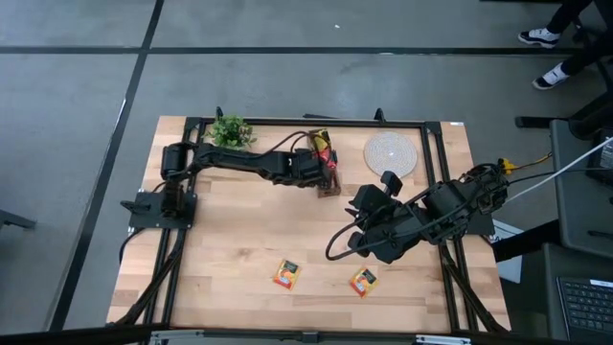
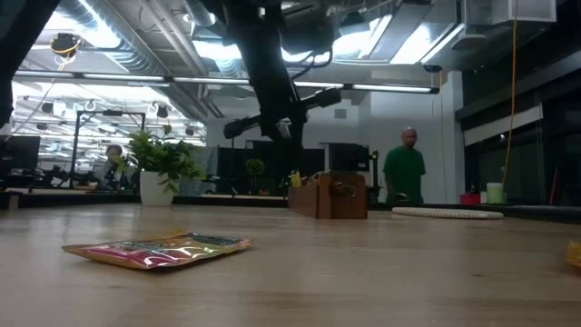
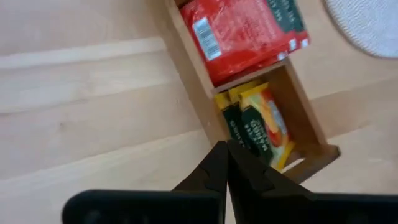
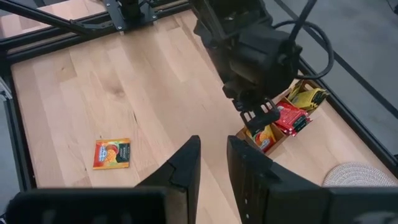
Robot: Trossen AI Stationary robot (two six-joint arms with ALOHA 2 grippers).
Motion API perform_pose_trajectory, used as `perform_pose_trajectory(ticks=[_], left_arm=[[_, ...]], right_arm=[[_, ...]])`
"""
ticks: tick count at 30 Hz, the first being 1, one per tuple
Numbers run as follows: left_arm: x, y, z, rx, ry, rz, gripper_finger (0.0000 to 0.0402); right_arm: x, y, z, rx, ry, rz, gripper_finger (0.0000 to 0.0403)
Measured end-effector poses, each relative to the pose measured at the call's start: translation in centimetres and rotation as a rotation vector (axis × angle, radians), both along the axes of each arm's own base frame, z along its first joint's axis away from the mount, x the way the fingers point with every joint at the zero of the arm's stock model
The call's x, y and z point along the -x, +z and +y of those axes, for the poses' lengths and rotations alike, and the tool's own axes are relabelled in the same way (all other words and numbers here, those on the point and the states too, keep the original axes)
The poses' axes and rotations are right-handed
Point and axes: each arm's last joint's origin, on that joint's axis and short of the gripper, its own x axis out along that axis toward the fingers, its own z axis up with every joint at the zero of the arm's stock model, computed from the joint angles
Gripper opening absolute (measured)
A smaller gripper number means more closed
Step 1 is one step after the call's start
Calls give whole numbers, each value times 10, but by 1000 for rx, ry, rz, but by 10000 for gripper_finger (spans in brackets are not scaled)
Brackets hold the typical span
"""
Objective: Pick & Place Tea
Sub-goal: Adjust the orange tea bags in the wooden organizer
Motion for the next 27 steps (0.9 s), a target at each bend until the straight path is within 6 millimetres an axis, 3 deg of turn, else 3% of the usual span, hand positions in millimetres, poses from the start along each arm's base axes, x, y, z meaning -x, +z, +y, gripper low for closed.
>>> perform_pose_trajectory(ticks=[12, 27], left_arm=[[-9, -24, 5, 71, -20, 10, 2], [-21, -18, 7, 67, -44, -126, 2]], right_arm=[[0, 0, -1, 0, -3, 0, 82], [0, 0, -1, 2, -1, 1, 82]])
